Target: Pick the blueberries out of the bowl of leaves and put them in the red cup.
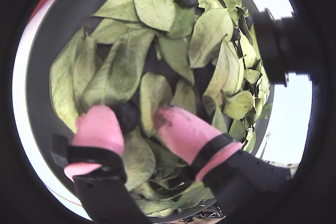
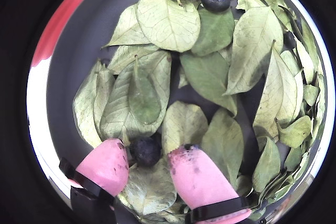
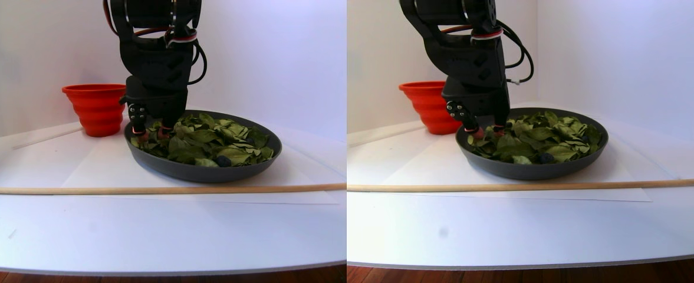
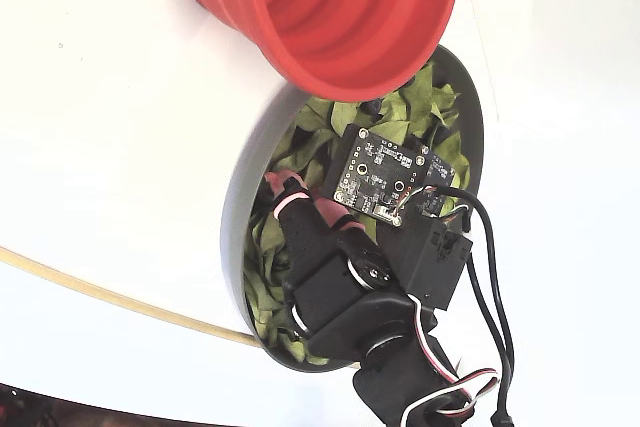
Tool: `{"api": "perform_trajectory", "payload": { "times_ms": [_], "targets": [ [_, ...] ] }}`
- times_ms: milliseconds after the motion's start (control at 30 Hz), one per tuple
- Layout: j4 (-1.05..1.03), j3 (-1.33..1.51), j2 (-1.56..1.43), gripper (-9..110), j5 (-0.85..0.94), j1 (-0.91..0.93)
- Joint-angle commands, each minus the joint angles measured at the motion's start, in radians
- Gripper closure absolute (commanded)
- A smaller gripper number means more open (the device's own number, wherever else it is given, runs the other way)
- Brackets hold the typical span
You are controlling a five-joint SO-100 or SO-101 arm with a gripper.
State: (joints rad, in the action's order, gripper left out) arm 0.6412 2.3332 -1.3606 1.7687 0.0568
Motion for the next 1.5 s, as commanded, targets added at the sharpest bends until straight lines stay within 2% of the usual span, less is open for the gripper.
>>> {"api": "perform_trajectory", "payload": {
  "times_ms": [0,1467],
  "targets": [
    [0.018,-0.018,-0.011,87,-0.008,0.0],
    [0.038,-0.026,-0.014,91,-0.006,-0.009]
  ]
}}
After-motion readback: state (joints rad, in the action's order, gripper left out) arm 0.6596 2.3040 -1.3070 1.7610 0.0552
